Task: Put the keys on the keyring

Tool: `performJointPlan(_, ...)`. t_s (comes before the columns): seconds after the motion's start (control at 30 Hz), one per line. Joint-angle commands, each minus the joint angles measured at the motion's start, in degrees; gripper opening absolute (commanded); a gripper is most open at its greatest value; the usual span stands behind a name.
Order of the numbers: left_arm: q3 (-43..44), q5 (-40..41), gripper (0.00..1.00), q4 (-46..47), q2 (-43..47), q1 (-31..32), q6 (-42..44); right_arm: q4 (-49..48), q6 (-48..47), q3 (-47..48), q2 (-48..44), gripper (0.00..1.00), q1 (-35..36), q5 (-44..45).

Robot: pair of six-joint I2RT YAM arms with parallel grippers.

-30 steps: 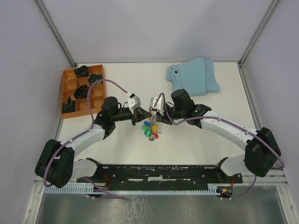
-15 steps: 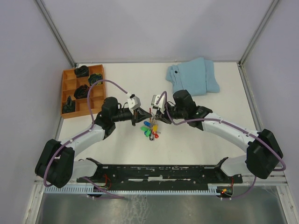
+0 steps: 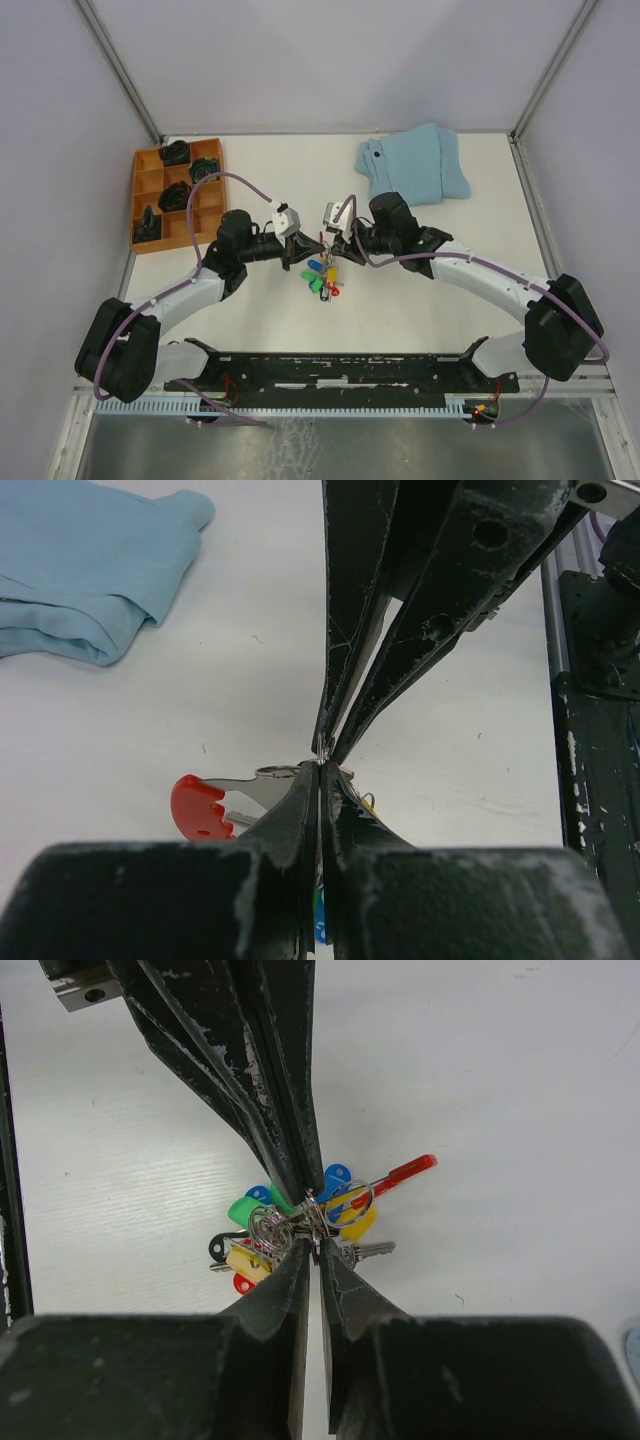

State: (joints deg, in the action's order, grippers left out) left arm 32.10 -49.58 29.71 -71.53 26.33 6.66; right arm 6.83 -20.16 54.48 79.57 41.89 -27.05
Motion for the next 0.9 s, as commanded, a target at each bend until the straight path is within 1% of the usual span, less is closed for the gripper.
performJointPlan(0.0,-0.3,-0.9,0.03,6.2,1.4,-0.3,-2.0,-1.7,0.4,0.7,0.6,0.14,-0.2,-1.4)
performJointPlan(0.07,-0.4,-0.9,0.03,6.3,1.5,-0.2,-2.0,-1.2,0.3,0.9,0.6,0.10,-0.2,-1.1)
performJointPlan(0.17,-0.4,-1.3,0.03,6.3,1.3,-0.2,-1.9,0.2,-0.5,1.5,0.3,0.02,-0.3,-0.5)
performJointPlan(0.2,-0.4,-1.3,0.03,6.2,1.3,-0.3,-1.8,1.2,-1.2,2.1,0.1,0.01,-0.2,-0.2)
performJointPlan(0.3,-0.3,-1.7,0.03,5.6,1.2,-0.3,-1.0,5.6,-3.6,4.6,-0.6,0.01,-0.2,0.9)
performJointPlan(0.37,-0.2,-2.2,0.08,5.1,1.0,-0.3,-0.6,8.5,-5.3,6.5,-0.7,0.01,-0.2,1.3)
performJointPlan(0.4,-0.2,-2.5,0.13,4.9,0.9,-0.3,-0.4,9.8,-6.0,7.3,-0.7,0.01,-0.2,1.4)
performJointPlan(0.47,-0.2,-3.1,0.19,4.8,0.8,-0.3,0.0,11.7,-6.9,8.6,-0.6,0.01,-0.1,1.0)
performJointPlan(0.53,-0.1,-4.0,0.22,4.7,0.7,-0.2,0.3,12.8,-7.4,9.6,-0.5,0.01,-0.1,0.3)
performJointPlan(0.87,0.4,-6.3,0.30,2.7,-0.9,-0.2,2.4,15.2,-8.8,11.2,-0.1,0.01,0.4,-1.2)
